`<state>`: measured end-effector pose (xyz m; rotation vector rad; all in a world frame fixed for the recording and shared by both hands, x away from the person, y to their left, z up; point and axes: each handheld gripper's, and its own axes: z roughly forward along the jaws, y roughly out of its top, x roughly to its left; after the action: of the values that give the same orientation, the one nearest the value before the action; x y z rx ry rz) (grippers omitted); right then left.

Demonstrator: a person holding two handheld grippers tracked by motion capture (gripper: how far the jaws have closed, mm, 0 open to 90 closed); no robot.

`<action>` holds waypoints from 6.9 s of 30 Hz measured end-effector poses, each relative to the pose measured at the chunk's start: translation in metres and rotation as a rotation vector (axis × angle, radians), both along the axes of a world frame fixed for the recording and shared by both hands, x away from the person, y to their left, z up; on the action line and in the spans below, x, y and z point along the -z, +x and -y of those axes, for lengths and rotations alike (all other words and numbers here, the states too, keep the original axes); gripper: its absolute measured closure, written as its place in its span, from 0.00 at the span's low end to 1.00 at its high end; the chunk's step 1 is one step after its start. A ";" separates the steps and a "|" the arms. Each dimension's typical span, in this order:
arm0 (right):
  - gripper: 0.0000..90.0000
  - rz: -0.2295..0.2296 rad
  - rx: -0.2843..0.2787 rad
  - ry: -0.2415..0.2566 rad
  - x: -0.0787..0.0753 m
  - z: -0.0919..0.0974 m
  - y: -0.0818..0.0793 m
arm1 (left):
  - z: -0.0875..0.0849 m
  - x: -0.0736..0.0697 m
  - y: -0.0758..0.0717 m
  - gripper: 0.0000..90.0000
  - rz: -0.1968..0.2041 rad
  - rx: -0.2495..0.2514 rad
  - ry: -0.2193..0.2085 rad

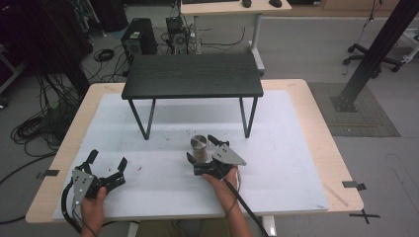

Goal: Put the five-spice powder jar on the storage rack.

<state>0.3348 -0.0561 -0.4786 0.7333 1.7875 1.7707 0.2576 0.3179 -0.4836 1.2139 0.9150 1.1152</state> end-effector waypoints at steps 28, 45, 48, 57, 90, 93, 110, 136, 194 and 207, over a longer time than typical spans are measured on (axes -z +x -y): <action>0.03 0.013 0.005 0.001 0.001 0.000 -0.001 | 0.000 0.000 0.000 0.00 0.002 -0.004 0.001; 0.03 0.013 0.005 0.000 0.001 0.000 -0.001 | 0.000 0.000 0.000 0.00 0.000 -0.004 0.001; 0.03 0.013 0.005 0.000 0.001 0.000 -0.001 | 0.000 0.000 0.000 0.00 -0.001 -0.004 0.002; 0.03 0.013 0.005 0.000 0.001 0.000 -0.001 | 0.000 0.000 0.000 0.00 -0.002 -0.004 0.002; 0.03 0.014 0.005 -0.001 0.000 0.000 -0.001 | 0.000 0.000 0.000 0.00 -0.001 -0.004 0.001; 0.03 0.014 0.005 -0.001 0.001 0.000 -0.001 | 0.000 0.000 0.000 0.00 0.000 -0.005 0.000; 0.03 0.014 0.005 0.000 0.001 0.000 -0.001 | 0.000 0.000 0.000 0.00 0.001 -0.006 0.000; 0.03 0.014 0.005 0.000 0.001 0.000 -0.001 | 0.000 0.000 0.000 0.00 0.001 -0.006 0.000; 0.48 0.011 -0.004 -0.012 0.000 -0.001 -0.001 | 0.000 0.000 0.000 0.00 -0.001 -0.007 0.002; 0.48 0.012 -0.004 -0.012 0.000 -0.001 -0.001 | 0.000 0.000 0.000 0.00 -0.001 -0.007 0.003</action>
<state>0.3335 -0.0554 -0.4789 0.7134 1.7918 1.7623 0.2576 0.3174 -0.4837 1.2147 0.9193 1.1213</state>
